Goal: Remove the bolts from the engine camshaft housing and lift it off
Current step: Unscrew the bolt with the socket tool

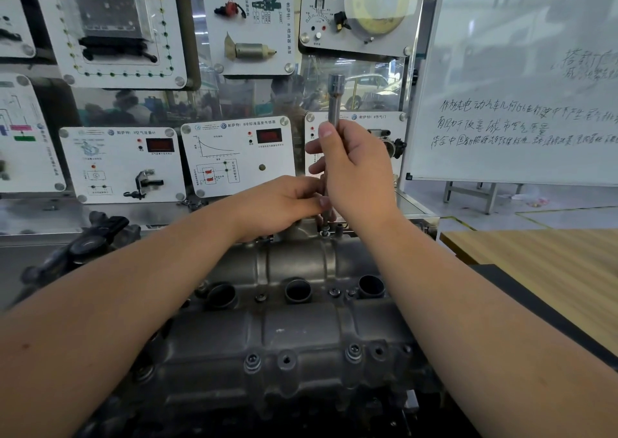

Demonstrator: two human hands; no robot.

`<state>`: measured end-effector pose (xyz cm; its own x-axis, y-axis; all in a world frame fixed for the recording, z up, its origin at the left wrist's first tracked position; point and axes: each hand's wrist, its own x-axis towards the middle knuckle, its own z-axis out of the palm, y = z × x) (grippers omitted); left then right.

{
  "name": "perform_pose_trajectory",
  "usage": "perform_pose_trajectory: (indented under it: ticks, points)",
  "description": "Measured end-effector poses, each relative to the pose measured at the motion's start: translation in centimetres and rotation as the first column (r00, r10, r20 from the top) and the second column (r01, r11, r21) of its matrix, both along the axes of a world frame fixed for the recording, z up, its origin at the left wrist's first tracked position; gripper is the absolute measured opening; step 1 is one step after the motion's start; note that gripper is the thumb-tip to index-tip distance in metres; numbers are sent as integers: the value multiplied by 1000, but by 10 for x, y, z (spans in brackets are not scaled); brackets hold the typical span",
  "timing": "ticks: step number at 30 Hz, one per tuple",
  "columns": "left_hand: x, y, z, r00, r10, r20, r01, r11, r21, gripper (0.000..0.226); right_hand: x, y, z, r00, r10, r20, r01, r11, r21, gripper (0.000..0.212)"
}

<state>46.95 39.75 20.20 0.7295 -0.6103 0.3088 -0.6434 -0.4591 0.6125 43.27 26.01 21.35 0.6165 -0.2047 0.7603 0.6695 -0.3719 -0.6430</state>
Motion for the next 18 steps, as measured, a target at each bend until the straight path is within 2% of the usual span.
perform_pose_trajectory:
  ticks: [3, 7, 15, 18]
  points:
    - [-1, 0, 2, 1000, 1, 30, -1, 1000, 16, 23, 0, 1, 0, 1000, 20, 0, -20, 1000, -9, 28]
    - [-2, -3, 3, 998, -4, 57, 2, 999, 36, 24, 1, 0, -1, 999, 41, 9, -41, 999, 17, 6]
    - [-5, -1, 3, 1000, 15, 14, -15, 1000, 18, 23, 2, 0, -1, 1000, 10, 7, -10, 1000, 0, 22]
    - [-6, -2, 4, 999, 22, 48, -24, 999, 43, 21, 2, 0, -1, 999, 47, 23, -47, 999, 10, 10]
